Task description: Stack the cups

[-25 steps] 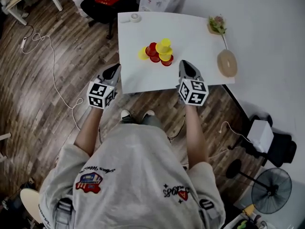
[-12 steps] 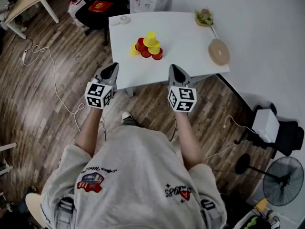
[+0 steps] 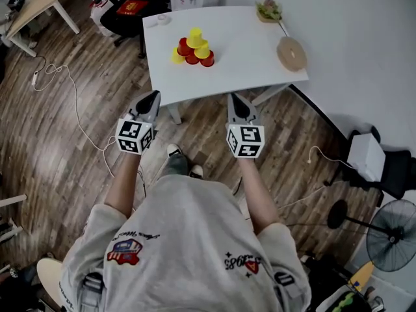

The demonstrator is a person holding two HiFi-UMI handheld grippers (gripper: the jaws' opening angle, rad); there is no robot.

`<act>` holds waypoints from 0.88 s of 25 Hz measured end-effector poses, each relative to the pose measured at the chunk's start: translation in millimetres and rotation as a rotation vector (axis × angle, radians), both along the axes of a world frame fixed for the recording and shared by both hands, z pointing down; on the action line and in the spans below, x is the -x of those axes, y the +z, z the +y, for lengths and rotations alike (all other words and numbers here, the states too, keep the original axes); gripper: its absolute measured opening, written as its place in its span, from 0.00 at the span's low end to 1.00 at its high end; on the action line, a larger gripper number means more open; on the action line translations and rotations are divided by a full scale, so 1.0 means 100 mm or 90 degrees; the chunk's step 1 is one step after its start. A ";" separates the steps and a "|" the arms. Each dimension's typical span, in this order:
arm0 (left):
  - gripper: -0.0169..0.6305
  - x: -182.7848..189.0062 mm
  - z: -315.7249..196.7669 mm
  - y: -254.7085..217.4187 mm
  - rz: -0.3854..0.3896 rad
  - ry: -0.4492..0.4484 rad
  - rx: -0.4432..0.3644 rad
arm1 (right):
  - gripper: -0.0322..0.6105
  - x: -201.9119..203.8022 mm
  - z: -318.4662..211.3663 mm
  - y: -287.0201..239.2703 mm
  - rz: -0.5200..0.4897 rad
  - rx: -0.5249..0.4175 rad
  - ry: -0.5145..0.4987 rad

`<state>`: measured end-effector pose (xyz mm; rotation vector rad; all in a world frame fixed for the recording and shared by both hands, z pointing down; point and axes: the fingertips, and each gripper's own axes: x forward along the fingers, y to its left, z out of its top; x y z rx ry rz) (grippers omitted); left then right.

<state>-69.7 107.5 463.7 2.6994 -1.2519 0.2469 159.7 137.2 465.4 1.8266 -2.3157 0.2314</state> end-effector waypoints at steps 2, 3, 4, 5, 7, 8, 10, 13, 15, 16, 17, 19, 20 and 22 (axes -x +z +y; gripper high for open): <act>0.04 0.00 0.14 0.00 0.002 -0.002 0.000 | 0.05 0.02 0.13 0.01 0.002 0.000 -0.004; 0.04 0.01 0.21 0.01 0.002 -0.003 0.001 | 0.05 0.04 0.19 0.02 0.002 0.001 -0.006; 0.04 0.02 0.28 0.02 0.002 -0.004 0.003 | 0.05 0.06 0.24 0.03 0.002 0.003 -0.009; 0.04 0.02 0.34 0.04 0.001 -0.005 0.004 | 0.05 0.07 0.30 0.03 0.002 0.004 -0.011; 0.04 0.04 0.46 0.06 -0.001 -0.005 0.006 | 0.05 0.08 0.40 0.04 0.003 0.002 -0.014; 0.04 0.04 0.52 0.07 -0.001 -0.006 0.006 | 0.05 0.08 0.45 0.05 0.003 0.001 -0.014; 0.04 0.06 0.60 0.08 -0.002 -0.008 0.008 | 0.05 0.09 0.51 0.03 0.001 -0.005 -0.016; 0.04 0.07 0.68 0.08 -0.003 -0.011 0.008 | 0.05 0.11 0.58 0.01 -0.003 -0.007 -0.021; 0.04 0.07 0.73 0.08 -0.001 -0.012 0.008 | 0.05 0.12 0.63 0.02 -0.003 -0.008 -0.024; 0.04 0.07 0.75 0.08 -0.001 -0.013 0.007 | 0.05 0.12 0.65 0.03 -0.003 -0.009 -0.026; 0.04 0.08 0.77 0.08 -0.002 -0.014 0.007 | 0.05 0.13 0.66 0.03 -0.003 -0.009 -0.027; 0.04 0.09 0.79 0.08 -0.002 -0.016 0.007 | 0.05 0.14 0.68 0.03 -0.004 -0.007 -0.030; 0.04 0.09 0.80 0.07 -0.002 -0.017 0.007 | 0.05 0.15 0.69 0.03 -0.005 -0.007 -0.031; 0.04 0.09 0.81 0.07 -0.002 -0.018 0.007 | 0.05 0.15 0.70 0.03 -0.006 -0.007 -0.035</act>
